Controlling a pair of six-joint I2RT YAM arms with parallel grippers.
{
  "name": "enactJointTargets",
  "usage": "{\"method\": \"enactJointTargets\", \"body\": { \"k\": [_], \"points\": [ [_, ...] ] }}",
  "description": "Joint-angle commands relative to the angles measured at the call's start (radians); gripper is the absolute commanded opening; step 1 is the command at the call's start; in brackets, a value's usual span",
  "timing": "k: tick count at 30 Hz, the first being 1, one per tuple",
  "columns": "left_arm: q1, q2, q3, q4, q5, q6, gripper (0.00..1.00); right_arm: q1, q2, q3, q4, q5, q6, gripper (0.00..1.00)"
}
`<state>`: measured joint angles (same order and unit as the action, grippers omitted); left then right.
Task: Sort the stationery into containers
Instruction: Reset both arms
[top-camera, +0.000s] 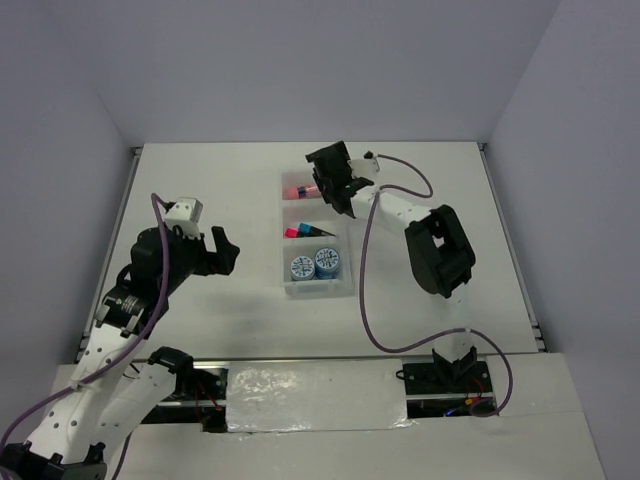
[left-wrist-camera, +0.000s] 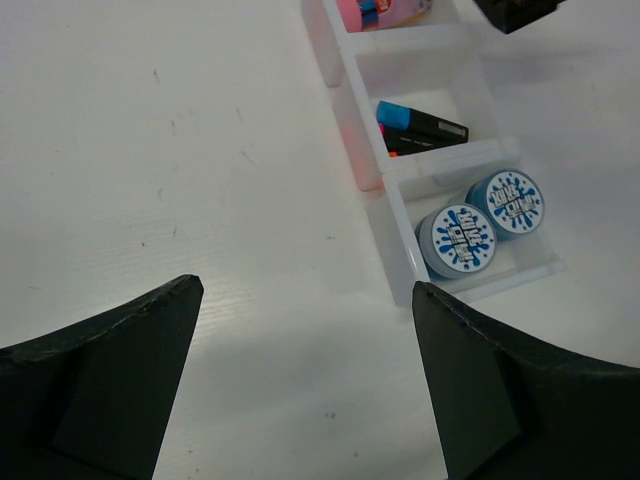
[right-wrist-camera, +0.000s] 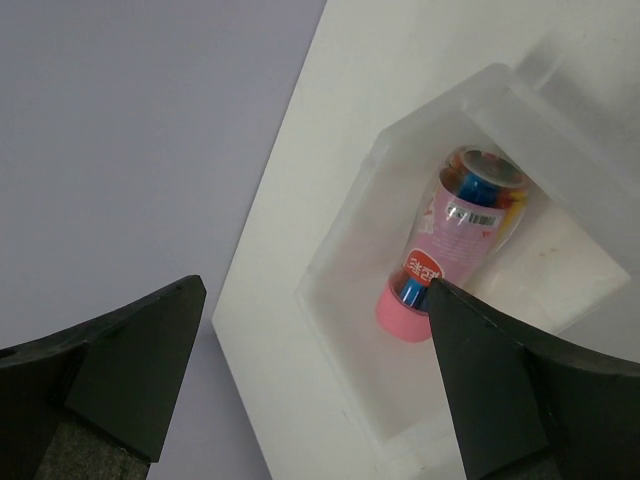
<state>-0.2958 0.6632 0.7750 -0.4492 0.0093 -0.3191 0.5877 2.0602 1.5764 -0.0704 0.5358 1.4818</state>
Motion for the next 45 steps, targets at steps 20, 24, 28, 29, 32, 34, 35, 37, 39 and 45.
{"method": "enactJointTargets", "body": {
  "k": [20, 24, 28, 29, 32, 34, 35, 37, 39, 45],
  "points": [
    [0.041, 0.038, 0.233, -0.219, -0.571, -0.112, 0.99, -0.04, -1.236, -0.289, -0.696, -0.086, -1.292, 1.0],
    [0.041, 0.015, 0.293, -0.292, -0.566, -0.109, 0.99, -0.04, -1.388, -0.256, -0.831, -0.1, -1.264, 1.0],
    [0.041, -0.048, 0.337, -0.361, -0.546, -0.11, 0.99, -0.04, -1.557, -0.276, -0.917, -0.12, -1.224, 1.0],
    [0.041, -0.063, 0.342, -0.37, -0.533, -0.109, 0.99, -0.04, -1.58, -0.286, -0.946, -0.122, -1.218, 1.0],
    [0.041, -0.117, 0.352, -0.416, -0.513, -0.113, 0.99, -0.04, -1.658, -0.309, -0.982, -0.137, -1.203, 1.0],
    [0.041, -0.149, 0.359, -0.436, -0.511, -0.113, 0.99, -0.04, -1.695, -0.32, -0.99, -0.145, -1.198, 1.0],
    [0.041, -0.16, 0.36, -0.456, -0.514, -0.115, 0.99, -0.04, -1.704, -0.329, -0.988, -0.151, -1.198, 1.0],
    [0.041, -0.192, 0.357, -0.462, -0.513, -0.117, 0.99, -0.04, -1.72, -0.338, -0.985, -0.157, -1.201, 1.0],
    [0.041, -0.224, 0.339, -0.451, -0.512, -0.11, 0.99, -0.04, -1.733, -0.354, -0.965, -0.178, -1.198, 1.0],
    [0.041, -0.235, 0.319, -0.448, -0.489, -0.12, 0.99, -0.04, -1.717, -0.362, -0.954, -0.183, -1.184, 1.0]
  ]
}}
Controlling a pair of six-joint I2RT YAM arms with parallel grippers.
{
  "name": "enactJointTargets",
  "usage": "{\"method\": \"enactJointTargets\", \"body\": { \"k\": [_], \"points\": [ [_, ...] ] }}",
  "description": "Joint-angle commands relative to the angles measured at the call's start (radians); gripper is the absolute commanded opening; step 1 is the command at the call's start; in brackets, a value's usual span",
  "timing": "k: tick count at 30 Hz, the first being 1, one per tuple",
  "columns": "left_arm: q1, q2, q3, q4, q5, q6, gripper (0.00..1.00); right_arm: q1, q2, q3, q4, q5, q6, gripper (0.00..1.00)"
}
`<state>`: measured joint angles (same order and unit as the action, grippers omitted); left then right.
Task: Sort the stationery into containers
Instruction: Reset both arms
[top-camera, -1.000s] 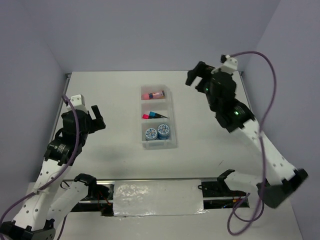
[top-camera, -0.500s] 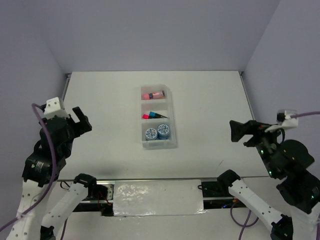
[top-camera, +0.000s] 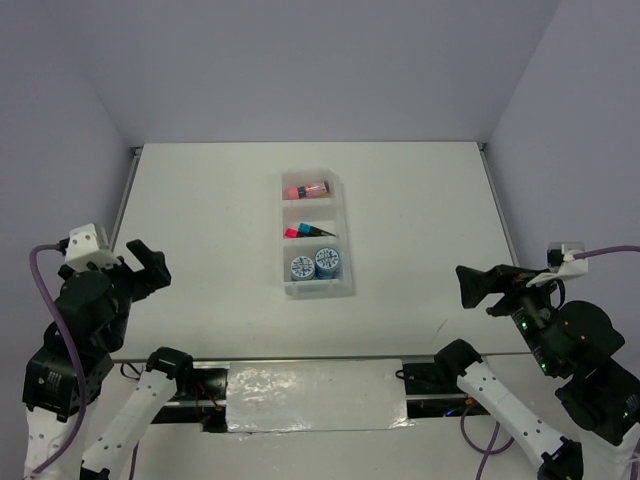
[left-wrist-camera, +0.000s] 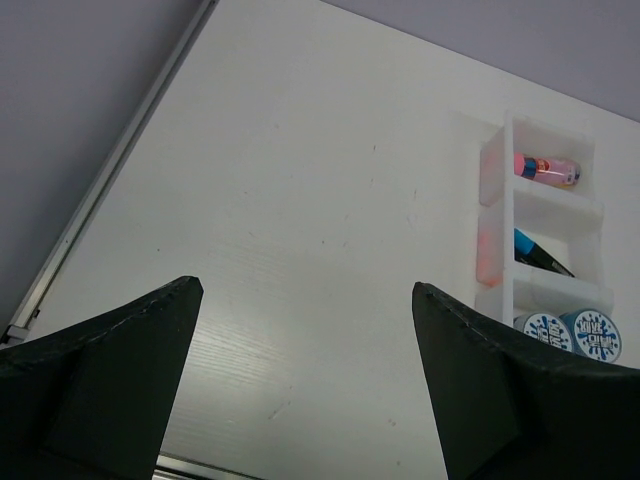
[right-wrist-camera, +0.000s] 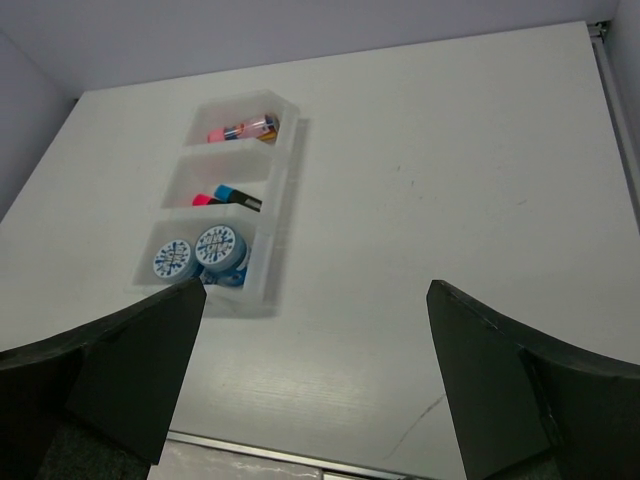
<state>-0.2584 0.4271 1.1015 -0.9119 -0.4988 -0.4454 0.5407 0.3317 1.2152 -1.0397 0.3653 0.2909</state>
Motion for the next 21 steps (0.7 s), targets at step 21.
{"method": "enactJointTargets", "body": {
  "k": [21],
  "points": [
    [0.004, -0.002, -0.009, 0.041, -0.009, 0.042, 0.99, 0.007, 0.016, -0.054, 0.086, -0.071, 0.021, 1.0]
  ]
}}
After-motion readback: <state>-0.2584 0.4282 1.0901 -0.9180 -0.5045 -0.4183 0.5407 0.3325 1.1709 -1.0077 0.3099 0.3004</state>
